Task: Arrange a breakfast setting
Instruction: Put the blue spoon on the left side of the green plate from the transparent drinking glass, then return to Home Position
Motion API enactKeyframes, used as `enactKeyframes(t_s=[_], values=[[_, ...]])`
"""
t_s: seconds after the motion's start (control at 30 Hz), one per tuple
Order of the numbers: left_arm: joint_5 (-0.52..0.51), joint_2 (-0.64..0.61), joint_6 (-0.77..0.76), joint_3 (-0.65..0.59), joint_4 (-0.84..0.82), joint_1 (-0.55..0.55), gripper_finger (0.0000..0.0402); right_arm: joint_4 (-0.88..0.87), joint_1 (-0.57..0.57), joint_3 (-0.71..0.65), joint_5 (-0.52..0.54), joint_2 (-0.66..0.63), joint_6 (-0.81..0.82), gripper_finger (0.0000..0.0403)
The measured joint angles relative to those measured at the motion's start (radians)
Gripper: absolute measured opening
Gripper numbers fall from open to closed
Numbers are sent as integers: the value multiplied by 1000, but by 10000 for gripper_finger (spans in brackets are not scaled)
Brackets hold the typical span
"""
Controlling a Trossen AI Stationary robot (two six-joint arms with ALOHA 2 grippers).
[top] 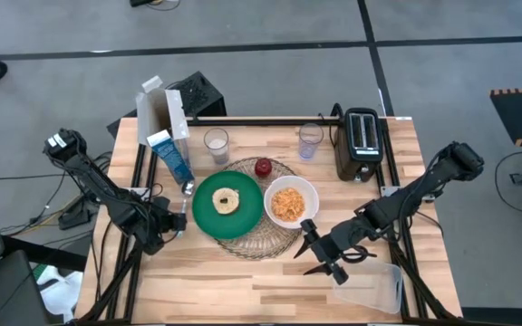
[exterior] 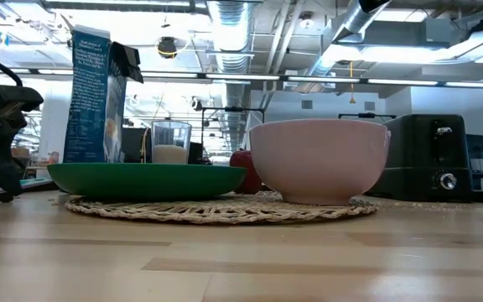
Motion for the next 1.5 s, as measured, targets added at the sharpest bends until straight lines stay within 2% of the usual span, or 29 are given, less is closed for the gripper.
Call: enactKeyframes(t_s=[0.43, 0.83, 1.13, 1.27, 1.43, 1.5], values=[[39, 1, 7, -1, 52, 25, 34, 0, 0, 0, 0, 0, -3, 260], [38, 1, 17, 0, 56, 28, 116, -1, 2, 0, -1, 0, 0, 260], [44, -10, 67, 1, 56, 28, 127, 0, 2, 0, -1, 0, 0, 260], [80, -55, 150, 37, -16, 27, 127, 0, 2, 0, -1, 0, 4, 260], [179, -133, 218, 139, -254, 27, 127, -1, -4, 0, -2, 0, 16, 260], [205, -168, 285, 185, -296, 26, 127, -4, -5, 0, -2, 0, 16, 260]])
